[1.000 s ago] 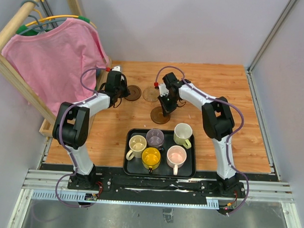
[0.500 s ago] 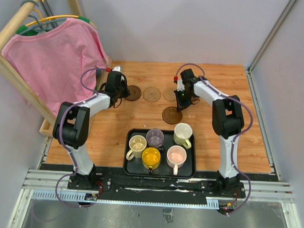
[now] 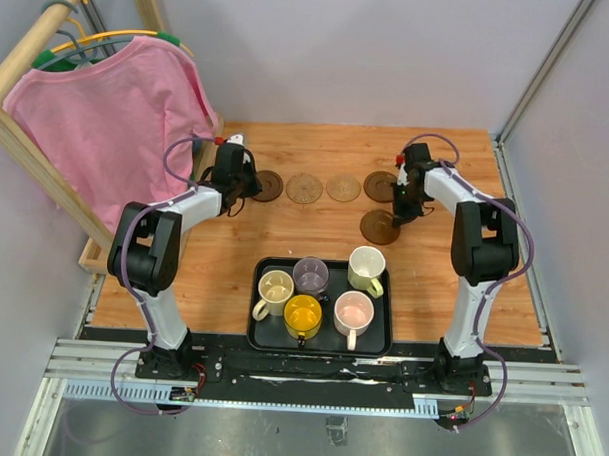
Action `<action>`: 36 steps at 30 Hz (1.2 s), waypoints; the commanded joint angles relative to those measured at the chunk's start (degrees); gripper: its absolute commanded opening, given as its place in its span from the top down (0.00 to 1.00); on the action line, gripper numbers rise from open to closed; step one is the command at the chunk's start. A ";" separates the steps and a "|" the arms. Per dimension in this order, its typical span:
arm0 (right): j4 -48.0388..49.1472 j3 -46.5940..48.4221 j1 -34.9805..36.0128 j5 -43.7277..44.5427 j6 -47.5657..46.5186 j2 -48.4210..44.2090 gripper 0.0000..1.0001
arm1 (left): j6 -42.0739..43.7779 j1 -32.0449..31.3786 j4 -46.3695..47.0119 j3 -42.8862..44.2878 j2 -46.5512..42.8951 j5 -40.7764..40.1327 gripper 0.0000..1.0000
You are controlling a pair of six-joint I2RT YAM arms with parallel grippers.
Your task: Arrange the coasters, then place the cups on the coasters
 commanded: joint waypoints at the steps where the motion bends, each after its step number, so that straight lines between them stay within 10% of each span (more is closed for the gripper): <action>1: -0.07 -2.92 -4.87 8.45 1.59 -1.29 0.99 | 0.43 0.12 1.09 1.58 0.90 1.12 1.00; 17: -3.47 18.11 -12.44 18.70 1.67 11.68 0.99 | 1.08 0.17 -0.02 2.26 1.07 0.44 0.99; 36: 10.16 26.87 -14.43 6.40 0.54 20.14 0.99 | 1.32 0.13 -1.50 6.11 5.93 -0.27 1.00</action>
